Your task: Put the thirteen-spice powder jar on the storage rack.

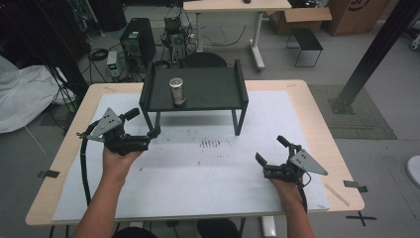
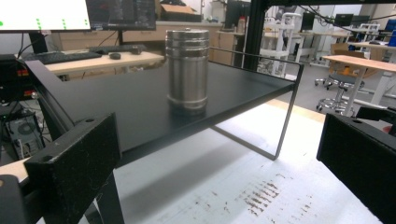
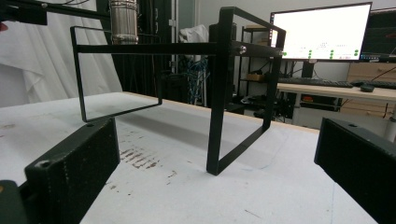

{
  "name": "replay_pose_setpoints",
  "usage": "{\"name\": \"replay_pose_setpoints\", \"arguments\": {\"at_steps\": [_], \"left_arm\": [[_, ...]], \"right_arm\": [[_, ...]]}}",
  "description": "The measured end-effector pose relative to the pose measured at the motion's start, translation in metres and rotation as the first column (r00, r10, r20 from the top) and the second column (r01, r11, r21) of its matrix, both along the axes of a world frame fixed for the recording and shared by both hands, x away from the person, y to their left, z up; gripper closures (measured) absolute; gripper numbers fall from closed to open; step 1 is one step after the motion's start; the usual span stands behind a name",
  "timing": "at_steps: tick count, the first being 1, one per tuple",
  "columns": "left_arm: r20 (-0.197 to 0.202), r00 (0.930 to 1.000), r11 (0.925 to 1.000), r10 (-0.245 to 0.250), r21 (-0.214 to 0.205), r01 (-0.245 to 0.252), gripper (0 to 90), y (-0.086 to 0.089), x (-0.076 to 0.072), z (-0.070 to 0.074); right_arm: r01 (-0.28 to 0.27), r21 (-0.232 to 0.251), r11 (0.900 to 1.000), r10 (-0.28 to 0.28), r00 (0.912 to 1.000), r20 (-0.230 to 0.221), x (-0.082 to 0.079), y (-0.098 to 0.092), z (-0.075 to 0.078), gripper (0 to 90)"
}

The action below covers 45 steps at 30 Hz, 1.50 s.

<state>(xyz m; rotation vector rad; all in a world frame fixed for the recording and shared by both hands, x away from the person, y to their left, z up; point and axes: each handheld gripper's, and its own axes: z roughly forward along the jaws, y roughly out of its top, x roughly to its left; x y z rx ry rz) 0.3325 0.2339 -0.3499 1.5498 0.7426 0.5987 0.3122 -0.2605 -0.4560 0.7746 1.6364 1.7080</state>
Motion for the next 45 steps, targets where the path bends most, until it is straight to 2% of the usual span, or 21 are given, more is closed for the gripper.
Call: {"name": "replay_pose_setpoints", "arguments": {"at_steps": [16,23,36,45], "left_arm": [[0.021,0.9997,0.9996,0.011,-0.026,-0.011,0.3,0.011,-0.010,-0.038],[0.033,0.9994,0.9995,0.007,-0.031,-0.006,0.3,0.013,-0.013,-0.051],[0.003,0.9998,0.9987,0.022,-0.046,-0.022,0.3,0.016,-0.017,-0.078],[0.004,0.9996,0.9984,0.028,-0.049,-0.027,0.3,0.016,-0.020,-0.088]], "right_arm": [[0.000,-0.002,1.0000,0.000,1.0000,-0.001,0.000,0.000,0.000,0.0],[0.000,-0.001,1.0000,0.000,1.0000,-0.001,0.000,0.000,0.000,0.0],[0.000,-0.001,1.0000,0.000,1.0000,-0.001,0.000,0.000,0.000,0.0],[0.000,-0.002,1.0000,0.000,1.0000,-0.002,0.000,0.000,0.000,0.0]]}}
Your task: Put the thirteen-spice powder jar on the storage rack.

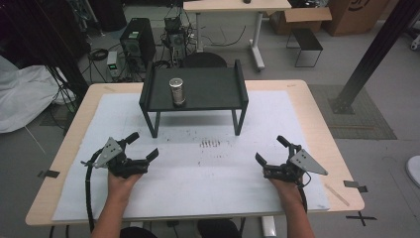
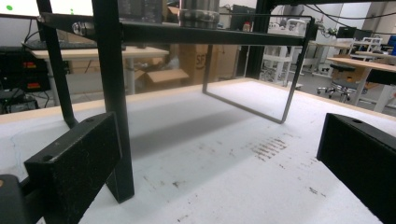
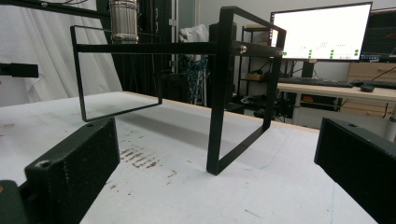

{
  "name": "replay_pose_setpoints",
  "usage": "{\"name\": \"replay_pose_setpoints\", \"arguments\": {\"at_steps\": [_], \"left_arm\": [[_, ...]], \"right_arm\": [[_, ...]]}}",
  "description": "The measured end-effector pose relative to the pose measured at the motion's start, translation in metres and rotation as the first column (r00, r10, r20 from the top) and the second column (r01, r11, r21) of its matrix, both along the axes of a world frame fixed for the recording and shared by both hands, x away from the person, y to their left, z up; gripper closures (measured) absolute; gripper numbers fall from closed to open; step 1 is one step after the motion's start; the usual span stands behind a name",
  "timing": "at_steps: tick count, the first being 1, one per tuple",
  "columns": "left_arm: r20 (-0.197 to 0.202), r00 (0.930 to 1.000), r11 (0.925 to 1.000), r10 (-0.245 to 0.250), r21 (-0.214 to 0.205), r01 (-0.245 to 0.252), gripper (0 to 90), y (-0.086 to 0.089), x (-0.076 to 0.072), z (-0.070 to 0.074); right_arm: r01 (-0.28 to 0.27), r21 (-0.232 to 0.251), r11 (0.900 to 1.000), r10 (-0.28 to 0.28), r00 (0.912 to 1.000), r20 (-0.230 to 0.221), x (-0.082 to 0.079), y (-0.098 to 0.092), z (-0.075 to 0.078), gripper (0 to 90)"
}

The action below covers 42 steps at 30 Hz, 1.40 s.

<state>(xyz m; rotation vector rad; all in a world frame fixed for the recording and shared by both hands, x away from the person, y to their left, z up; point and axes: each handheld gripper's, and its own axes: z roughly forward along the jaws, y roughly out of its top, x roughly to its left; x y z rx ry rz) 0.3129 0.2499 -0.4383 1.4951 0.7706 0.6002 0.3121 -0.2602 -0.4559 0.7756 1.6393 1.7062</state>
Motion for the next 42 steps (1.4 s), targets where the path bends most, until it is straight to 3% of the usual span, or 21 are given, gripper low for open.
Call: {"name": "replay_pose_setpoints", "arguments": {"at_steps": [9,15,21,42], "left_arm": [[0.002,1.0000,0.9999,0.003,0.014,-0.003,0.4,0.000,-0.004,-0.012],[0.035,0.9990,0.9996,0.027,-0.004,-0.027,0.2,0.001,-0.008,-0.013],[0.102,0.9940,0.9982,0.039,0.042,-0.043,0.2,-0.004,-0.014,-0.015],[0.100,0.9938,0.9979,0.049,0.036,-0.053,0.2,-0.004,-0.014,-0.015]], "right_arm": [[0.000,-0.001,1.0000,0.000,1.0000,0.000,0.000,0.000,0.000,0.0],[0.000,-0.002,1.0000,0.000,1.0000,0.001,0.000,0.000,0.000,0.0],[0.000,0.001,1.0000,0.000,1.0000,0.001,0.000,0.000,0.000,0.0],[0.000,0.002,1.0000,0.000,1.0000,0.002,0.000,0.000,0.000,0.0]]}}
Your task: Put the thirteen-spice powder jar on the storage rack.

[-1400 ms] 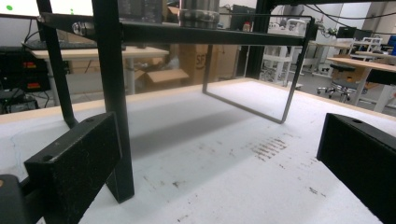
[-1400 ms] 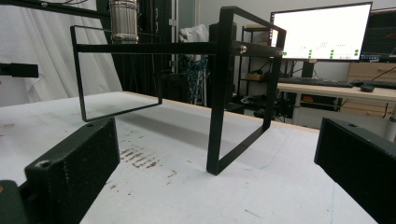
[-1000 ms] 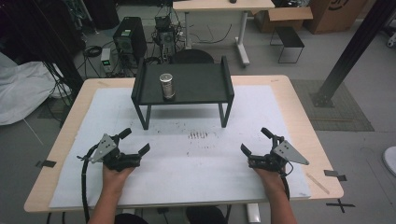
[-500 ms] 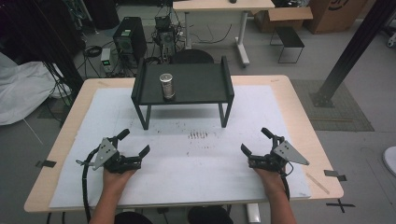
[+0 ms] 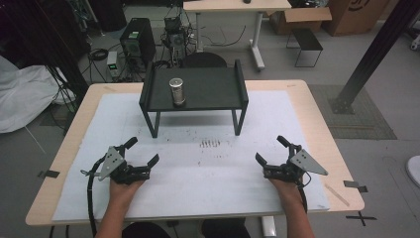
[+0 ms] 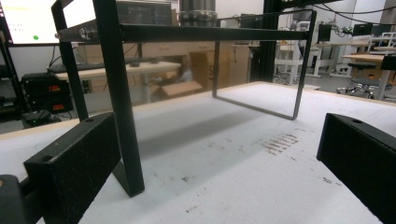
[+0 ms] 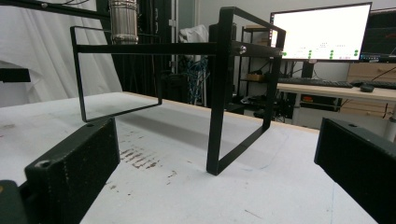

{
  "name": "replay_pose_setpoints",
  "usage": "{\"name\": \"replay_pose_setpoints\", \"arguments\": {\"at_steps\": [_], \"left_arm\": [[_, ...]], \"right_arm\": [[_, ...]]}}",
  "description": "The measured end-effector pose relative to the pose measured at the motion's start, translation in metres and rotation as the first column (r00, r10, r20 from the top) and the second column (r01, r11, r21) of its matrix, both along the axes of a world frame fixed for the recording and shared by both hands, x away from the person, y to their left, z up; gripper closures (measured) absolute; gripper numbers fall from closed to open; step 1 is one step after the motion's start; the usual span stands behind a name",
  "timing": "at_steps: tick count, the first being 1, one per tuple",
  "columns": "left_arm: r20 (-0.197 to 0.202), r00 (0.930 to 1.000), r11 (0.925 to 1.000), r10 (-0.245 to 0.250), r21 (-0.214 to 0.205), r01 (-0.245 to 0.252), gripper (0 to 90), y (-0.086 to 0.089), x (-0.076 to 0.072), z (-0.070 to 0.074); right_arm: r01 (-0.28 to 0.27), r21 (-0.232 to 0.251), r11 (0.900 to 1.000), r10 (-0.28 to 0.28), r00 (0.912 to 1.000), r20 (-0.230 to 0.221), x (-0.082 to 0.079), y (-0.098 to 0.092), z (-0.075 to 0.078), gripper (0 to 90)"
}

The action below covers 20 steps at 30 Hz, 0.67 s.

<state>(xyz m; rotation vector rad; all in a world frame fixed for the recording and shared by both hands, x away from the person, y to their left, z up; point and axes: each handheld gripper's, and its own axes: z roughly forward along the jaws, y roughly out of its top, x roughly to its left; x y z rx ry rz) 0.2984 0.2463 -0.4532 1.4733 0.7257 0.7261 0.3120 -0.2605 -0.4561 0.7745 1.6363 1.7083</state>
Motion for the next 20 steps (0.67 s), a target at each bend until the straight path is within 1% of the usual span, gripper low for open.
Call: {"name": "replay_pose_setpoints", "arguments": {"at_steps": [20], "left_arm": [[0.001,1.0000,1.0000,0.002,-0.002,-0.002,0.2,0.0000,-0.0003,-0.0001]], "right_arm": [[0.001,-0.010,1.0000,-0.001,1.0000,-0.004,0.0002,0.0007,0.0002,0.0]]}}
